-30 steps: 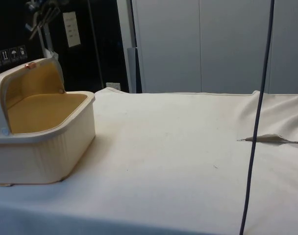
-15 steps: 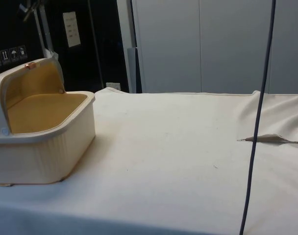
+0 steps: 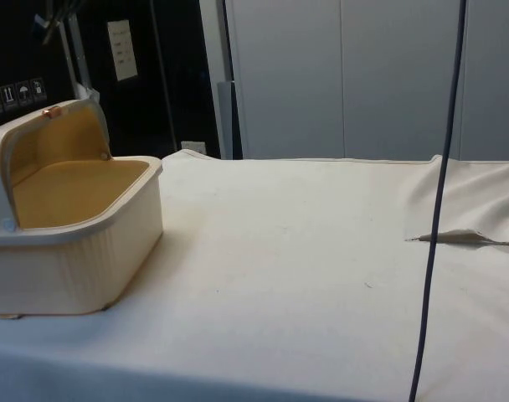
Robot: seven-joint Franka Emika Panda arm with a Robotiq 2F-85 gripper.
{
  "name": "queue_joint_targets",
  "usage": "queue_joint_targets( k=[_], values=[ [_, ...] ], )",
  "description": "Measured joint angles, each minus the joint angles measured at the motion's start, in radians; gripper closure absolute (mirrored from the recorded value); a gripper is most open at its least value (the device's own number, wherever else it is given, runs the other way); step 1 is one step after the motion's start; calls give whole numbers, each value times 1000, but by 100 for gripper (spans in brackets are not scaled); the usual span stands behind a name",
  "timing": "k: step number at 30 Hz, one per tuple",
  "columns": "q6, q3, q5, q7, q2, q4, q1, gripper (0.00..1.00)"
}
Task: Open the lid, then close it.
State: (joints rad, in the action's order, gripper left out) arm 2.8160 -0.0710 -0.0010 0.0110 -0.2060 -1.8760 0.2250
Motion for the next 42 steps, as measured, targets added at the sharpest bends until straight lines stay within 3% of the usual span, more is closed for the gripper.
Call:
queue_joint_targets(
  k=[8,13,20,24,28,42],
  values=[
    [-33,2,0,-1,-12,18,1,97],
    [-35,4,0,-1,-12,18,1,66],
    [-38,4,0,-1,-12,19,1,38],
    [-39,5,0,-1,-13,20,1,12],
    [-39,5,0,-1,-19,28,1,0],
    [-39,6,0,-1,-130,156,0,0]
  ],
)
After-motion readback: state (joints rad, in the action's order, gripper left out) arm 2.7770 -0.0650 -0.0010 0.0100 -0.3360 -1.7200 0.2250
